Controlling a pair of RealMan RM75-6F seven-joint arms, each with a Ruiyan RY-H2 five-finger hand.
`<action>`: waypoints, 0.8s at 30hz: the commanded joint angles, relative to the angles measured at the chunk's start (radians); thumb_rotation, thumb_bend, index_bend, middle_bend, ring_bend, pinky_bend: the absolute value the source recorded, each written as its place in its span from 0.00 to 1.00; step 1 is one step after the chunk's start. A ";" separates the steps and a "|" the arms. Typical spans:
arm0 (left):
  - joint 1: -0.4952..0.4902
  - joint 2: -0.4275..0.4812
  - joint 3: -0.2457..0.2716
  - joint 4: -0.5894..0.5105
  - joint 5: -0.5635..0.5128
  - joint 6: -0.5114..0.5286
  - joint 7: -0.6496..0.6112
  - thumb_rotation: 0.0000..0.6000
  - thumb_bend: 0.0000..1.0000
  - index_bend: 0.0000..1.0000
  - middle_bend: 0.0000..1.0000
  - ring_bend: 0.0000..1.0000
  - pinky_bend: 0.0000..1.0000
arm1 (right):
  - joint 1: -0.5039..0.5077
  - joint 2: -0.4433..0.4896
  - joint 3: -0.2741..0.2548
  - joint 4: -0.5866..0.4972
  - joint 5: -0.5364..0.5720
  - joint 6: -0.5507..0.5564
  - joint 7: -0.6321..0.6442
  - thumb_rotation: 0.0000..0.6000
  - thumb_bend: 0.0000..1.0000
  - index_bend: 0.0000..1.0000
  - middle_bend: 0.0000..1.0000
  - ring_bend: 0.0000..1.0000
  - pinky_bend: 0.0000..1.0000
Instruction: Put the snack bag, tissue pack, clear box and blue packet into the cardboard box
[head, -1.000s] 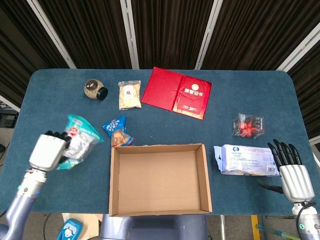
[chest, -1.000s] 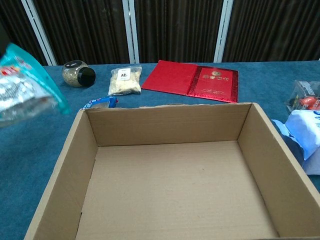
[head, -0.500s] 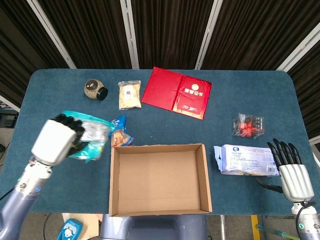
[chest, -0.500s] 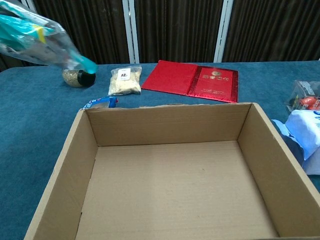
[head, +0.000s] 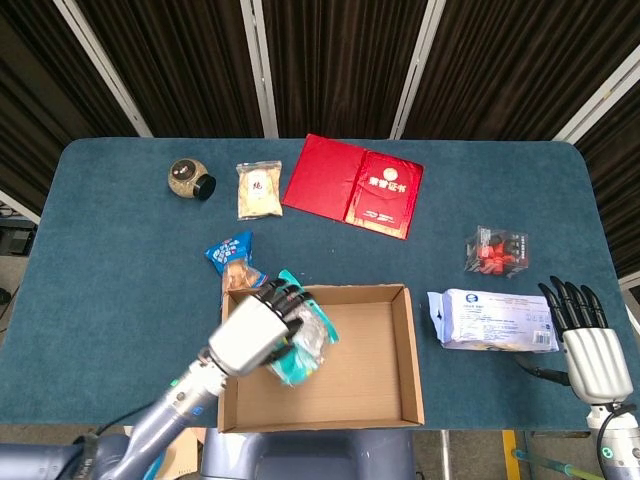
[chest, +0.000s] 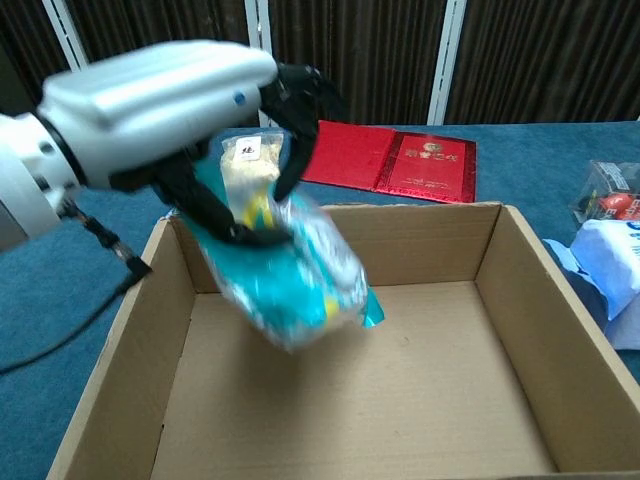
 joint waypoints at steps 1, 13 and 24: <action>0.000 -0.024 0.009 -0.009 -0.009 0.010 0.002 1.00 0.00 0.00 0.00 0.00 0.00 | -0.001 0.002 0.000 0.001 0.002 0.000 0.004 1.00 0.00 0.00 0.00 0.00 0.00; 0.136 0.237 0.029 -0.129 0.039 0.192 -0.126 1.00 0.00 0.00 0.00 0.00 0.00 | 0.003 0.011 -0.012 -0.016 0.000 -0.024 -0.004 1.00 0.00 0.00 0.00 0.00 0.00; 0.228 0.441 0.080 -0.062 0.072 0.253 -0.417 1.00 0.00 0.00 0.00 0.00 0.00 | 0.013 0.009 -0.011 -0.036 0.029 -0.062 -0.048 1.00 0.00 0.00 0.00 0.00 0.00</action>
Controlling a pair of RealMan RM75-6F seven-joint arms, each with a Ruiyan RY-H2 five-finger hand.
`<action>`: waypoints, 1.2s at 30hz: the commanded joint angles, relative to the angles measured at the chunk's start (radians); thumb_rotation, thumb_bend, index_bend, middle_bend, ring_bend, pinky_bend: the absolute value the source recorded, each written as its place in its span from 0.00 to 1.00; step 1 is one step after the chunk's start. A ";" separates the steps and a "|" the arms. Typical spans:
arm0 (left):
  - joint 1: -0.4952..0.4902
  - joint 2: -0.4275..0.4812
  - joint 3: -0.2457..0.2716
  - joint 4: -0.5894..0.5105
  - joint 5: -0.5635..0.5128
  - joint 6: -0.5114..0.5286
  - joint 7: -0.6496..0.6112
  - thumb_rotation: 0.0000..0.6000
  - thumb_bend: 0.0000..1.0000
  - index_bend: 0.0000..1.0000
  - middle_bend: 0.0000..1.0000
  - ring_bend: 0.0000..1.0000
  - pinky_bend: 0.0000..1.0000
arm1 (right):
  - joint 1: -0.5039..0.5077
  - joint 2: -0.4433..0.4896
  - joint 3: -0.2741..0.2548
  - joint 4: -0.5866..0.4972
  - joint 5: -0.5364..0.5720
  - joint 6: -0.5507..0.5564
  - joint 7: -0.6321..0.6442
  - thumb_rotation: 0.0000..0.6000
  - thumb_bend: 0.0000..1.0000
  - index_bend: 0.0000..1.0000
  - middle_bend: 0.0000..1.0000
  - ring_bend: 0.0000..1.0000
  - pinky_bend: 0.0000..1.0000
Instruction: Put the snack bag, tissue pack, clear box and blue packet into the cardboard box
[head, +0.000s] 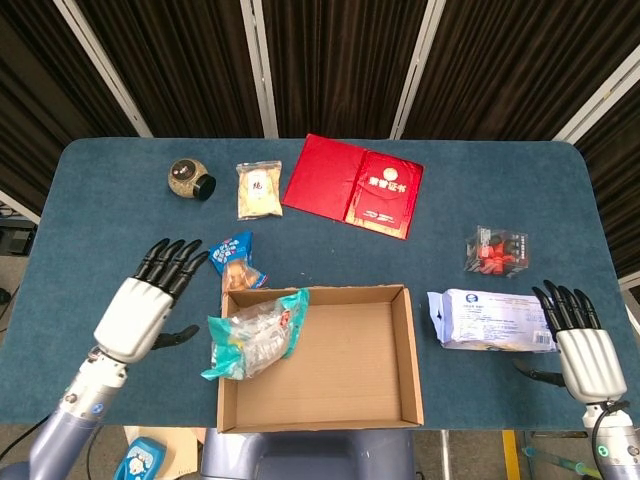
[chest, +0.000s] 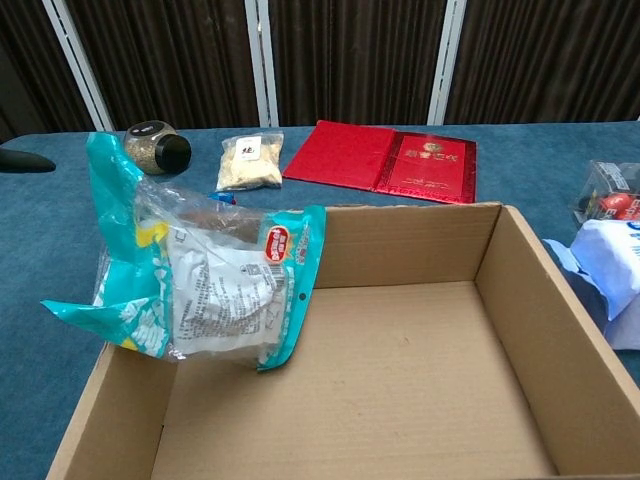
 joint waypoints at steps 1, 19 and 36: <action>0.022 0.039 0.015 0.030 0.015 0.007 -0.099 1.00 0.00 0.00 0.00 0.00 0.00 | 0.001 -0.002 0.000 -0.003 0.002 -0.003 -0.010 1.00 0.00 0.00 0.00 0.00 0.00; 0.194 0.076 0.129 0.155 0.105 0.156 -0.138 1.00 0.00 0.00 0.00 0.00 0.00 | 0.049 0.137 -0.041 -0.156 0.035 -0.169 -0.031 1.00 0.00 0.00 0.00 0.00 0.00; 0.255 0.046 0.128 0.285 0.115 0.200 -0.256 1.00 0.00 0.00 0.00 0.00 0.00 | 0.236 0.105 0.037 -0.102 0.332 -0.495 -0.150 1.00 0.00 0.00 0.00 0.00 0.00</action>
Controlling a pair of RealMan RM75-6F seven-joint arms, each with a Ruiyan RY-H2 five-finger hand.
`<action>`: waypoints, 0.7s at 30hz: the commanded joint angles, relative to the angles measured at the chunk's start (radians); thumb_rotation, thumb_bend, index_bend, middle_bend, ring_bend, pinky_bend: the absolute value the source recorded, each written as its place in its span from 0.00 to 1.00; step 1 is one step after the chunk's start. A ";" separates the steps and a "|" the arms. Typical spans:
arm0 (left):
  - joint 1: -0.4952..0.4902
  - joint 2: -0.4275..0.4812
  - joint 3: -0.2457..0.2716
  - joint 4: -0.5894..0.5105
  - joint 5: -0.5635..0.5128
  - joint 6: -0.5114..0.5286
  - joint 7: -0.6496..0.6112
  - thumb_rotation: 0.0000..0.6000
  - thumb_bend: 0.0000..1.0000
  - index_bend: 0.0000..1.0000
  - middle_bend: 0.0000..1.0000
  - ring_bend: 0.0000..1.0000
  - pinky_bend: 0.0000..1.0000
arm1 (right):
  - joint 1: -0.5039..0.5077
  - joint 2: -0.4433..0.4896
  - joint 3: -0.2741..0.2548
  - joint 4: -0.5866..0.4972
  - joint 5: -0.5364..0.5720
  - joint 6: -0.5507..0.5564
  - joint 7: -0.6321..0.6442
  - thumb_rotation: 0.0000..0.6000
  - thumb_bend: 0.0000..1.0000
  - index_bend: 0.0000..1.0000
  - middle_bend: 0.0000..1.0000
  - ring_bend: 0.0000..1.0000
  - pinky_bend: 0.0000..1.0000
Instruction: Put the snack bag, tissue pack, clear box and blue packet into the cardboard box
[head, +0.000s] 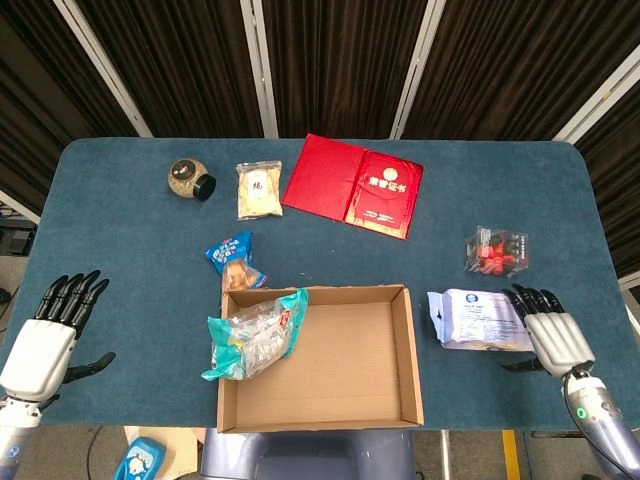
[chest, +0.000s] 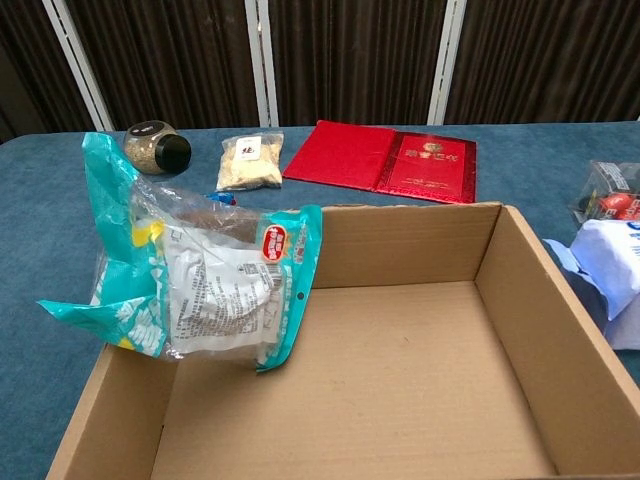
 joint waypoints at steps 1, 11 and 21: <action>-0.001 0.000 -0.002 0.005 -0.002 -0.011 -0.008 1.00 0.00 0.00 0.00 0.00 0.00 | 0.043 -0.031 0.019 0.052 0.064 -0.060 -0.024 1.00 0.00 0.00 0.00 0.00 0.00; -0.002 0.009 -0.014 0.001 -0.025 -0.045 -0.032 1.00 0.00 0.00 0.00 0.00 0.00 | 0.141 -0.090 0.018 0.197 0.270 -0.245 -0.098 1.00 0.00 0.15 0.07 0.03 0.04; 0.001 0.024 -0.014 -0.012 -0.025 -0.066 -0.043 1.00 0.00 0.00 0.00 0.00 0.00 | 0.135 -0.143 0.038 0.226 0.262 -0.113 -0.105 1.00 0.08 0.76 0.70 0.67 0.69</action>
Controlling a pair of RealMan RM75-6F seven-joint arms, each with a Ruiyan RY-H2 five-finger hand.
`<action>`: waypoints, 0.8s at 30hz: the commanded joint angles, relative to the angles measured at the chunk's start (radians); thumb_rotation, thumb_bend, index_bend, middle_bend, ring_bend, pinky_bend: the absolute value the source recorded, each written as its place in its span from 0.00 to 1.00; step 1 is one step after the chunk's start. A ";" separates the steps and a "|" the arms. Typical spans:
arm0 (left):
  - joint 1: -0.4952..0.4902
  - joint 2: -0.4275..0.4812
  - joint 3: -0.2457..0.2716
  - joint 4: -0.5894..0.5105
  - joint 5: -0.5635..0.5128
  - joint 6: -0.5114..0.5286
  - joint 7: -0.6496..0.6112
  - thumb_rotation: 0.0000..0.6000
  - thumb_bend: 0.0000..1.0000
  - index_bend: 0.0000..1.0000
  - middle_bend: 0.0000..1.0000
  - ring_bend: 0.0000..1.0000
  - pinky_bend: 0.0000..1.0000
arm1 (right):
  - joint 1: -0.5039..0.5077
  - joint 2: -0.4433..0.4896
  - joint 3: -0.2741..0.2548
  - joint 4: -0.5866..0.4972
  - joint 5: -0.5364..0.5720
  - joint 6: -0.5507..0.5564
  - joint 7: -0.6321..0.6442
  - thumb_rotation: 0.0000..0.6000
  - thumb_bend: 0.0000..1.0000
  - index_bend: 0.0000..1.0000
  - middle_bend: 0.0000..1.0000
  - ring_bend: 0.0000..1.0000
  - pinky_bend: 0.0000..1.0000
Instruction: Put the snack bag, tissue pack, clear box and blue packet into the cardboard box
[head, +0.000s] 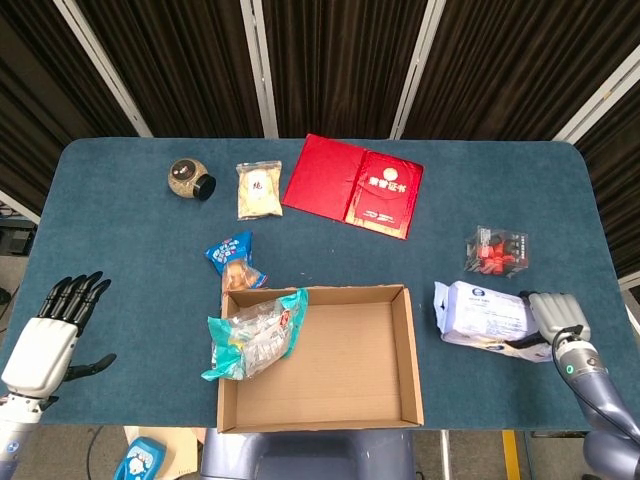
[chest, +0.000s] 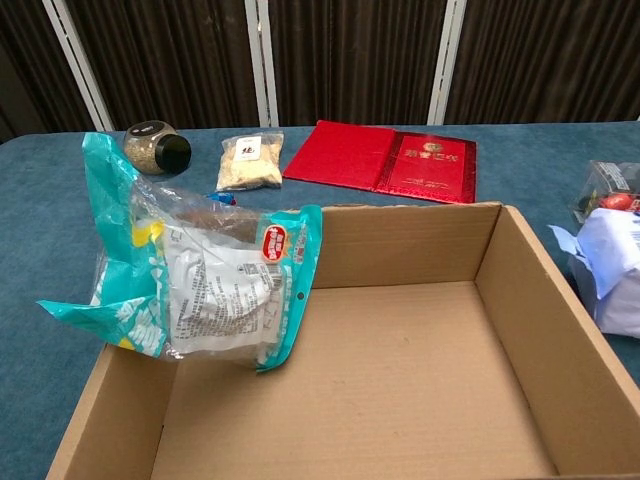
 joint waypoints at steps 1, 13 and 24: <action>0.001 0.002 -0.001 0.000 0.001 -0.001 -0.001 1.00 0.00 0.00 0.00 0.00 0.00 | -0.016 -0.014 0.018 -0.012 -0.056 0.084 0.030 1.00 0.08 0.76 0.70 0.67 0.70; 0.009 -0.001 -0.011 0.006 0.009 0.001 -0.006 1.00 0.00 0.00 0.00 0.00 0.00 | -0.058 0.186 0.113 -0.231 -0.194 0.269 0.175 1.00 0.08 0.76 0.70 0.67 0.70; 0.013 -0.007 -0.019 0.011 0.014 -0.004 -0.001 1.00 0.00 0.00 0.00 0.00 0.00 | -0.063 0.372 0.148 -0.555 -0.342 0.315 0.197 1.00 0.08 0.74 0.68 0.65 0.70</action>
